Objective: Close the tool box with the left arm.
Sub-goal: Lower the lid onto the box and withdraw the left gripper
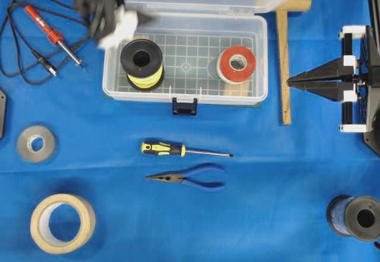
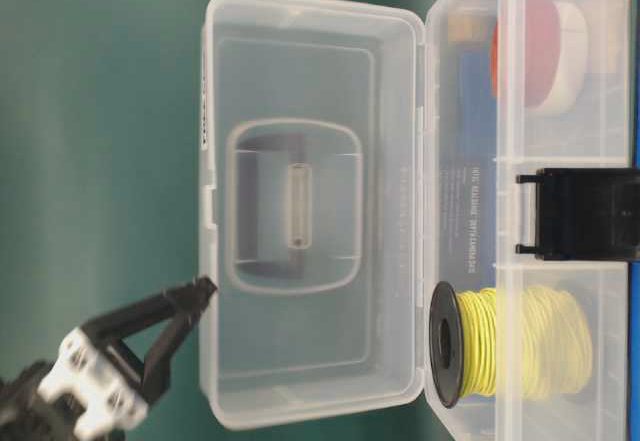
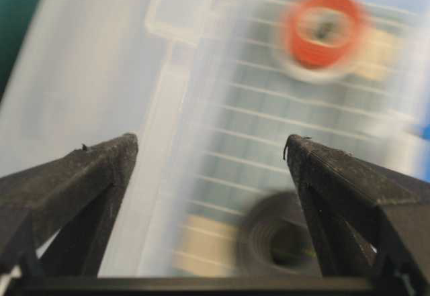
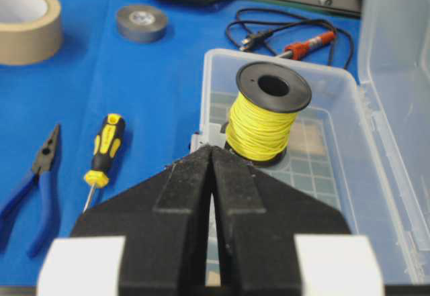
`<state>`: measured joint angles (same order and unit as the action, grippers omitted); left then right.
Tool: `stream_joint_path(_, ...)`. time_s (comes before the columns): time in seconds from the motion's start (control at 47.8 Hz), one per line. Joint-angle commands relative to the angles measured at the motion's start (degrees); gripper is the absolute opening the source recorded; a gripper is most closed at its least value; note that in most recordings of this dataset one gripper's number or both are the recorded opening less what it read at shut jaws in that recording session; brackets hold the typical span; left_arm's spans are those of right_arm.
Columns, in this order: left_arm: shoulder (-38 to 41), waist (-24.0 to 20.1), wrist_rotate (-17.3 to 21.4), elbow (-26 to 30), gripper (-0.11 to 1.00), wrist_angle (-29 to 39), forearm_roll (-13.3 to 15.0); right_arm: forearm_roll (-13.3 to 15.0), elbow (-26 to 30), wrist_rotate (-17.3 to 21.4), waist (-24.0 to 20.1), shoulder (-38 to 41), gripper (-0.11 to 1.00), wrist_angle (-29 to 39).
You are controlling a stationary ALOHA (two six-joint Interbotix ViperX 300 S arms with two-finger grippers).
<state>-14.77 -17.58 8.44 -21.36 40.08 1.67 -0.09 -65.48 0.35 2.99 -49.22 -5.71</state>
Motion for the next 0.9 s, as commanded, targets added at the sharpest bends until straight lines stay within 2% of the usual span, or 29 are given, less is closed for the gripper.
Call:
stream_joint_path(0.0,-1.5,1.8,-1.4,-1.6,0.9,0.2,0.1,0.1,0.9,-0.1,0.1,0.2,0.0,-0.3)
stream_joint_path(0.23,-6.8,7.8,-7.6,-7.8,0.9,-1.5,0.1,0.1,0.9,-0.1,0.1,0.2,0.0,-0.3)
stream_joint_path(0.418,-11.6,14.1,-12.4,-12.3,0.9,-7.2,0.1,0.1,0.9,-0.1,0.1,0.1,0.0,0.4)
stream_joint_path(0.544,-14.8,16.3,-13.7,-14.5,0.9,-11.2,0.1,0.1,0.9,-0.1,0.1,0.1,0.0,0.3)
stream_joint_path(0.879,-26.1,16.5,-12.7,-20.7,0.89,-19.0,-0.2,0.0,1.1,0.0,0.1,-1.2,0.0,0.4)
